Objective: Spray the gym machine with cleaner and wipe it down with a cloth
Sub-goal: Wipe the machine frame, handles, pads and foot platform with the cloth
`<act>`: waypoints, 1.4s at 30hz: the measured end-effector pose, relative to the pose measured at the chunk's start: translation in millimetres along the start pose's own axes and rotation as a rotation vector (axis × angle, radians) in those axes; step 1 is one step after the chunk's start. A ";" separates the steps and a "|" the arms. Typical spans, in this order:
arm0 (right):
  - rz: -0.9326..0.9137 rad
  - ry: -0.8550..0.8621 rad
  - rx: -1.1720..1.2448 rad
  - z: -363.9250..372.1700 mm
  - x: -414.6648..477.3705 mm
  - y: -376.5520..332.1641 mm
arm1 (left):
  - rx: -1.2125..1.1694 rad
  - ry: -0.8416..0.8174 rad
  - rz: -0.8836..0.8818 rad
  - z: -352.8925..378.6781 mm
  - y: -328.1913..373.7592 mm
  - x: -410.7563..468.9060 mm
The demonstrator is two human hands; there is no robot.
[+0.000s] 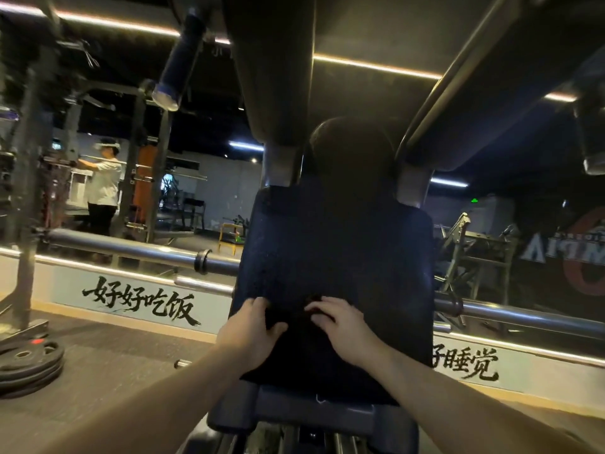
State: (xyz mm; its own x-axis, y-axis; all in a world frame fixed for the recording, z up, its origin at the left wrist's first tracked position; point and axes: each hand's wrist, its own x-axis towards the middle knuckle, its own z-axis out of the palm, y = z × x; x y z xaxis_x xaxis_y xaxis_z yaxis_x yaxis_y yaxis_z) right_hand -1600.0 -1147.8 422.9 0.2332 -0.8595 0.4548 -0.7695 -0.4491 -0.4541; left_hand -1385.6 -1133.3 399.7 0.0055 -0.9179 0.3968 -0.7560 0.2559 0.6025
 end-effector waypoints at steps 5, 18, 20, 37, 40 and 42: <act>0.254 -0.071 0.637 -19.6 5.2 -51.9 | -0.515 -0.013 -0.081 -12.4 27.8 -16.2; 0.161 0.146 0.607 -41.0 65.0 -57.7 | -0.330 0.289 0.054 -42.6 47.1 59.6; 0.122 0.276 -0.184 -53.3 85.7 -32.2 | -0.209 0.404 0.144 -54.4 61.7 91.2; 0.006 0.420 -0.682 -31.1 113.1 40.3 | 0.384 0.580 0.497 3.7 56.2 174.6; -0.008 0.451 -0.676 -29.9 115.7 44.1 | 0.405 0.583 0.550 -15.9 45.7 189.9; -0.015 0.449 -0.679 -29.3 116.7 46.1 | 0.338 0.634 0.482 -36.0 40.3 204.1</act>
State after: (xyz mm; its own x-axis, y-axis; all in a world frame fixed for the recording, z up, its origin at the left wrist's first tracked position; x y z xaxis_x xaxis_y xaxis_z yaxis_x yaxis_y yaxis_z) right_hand -1625.7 -1261.7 477.5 0.0963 -0.6098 0.7867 -0.9946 -0.0895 0.0524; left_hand -1391.3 -1299.4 530.0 -0.0777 -0.3640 0.9282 -0.9233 0.3775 0.0708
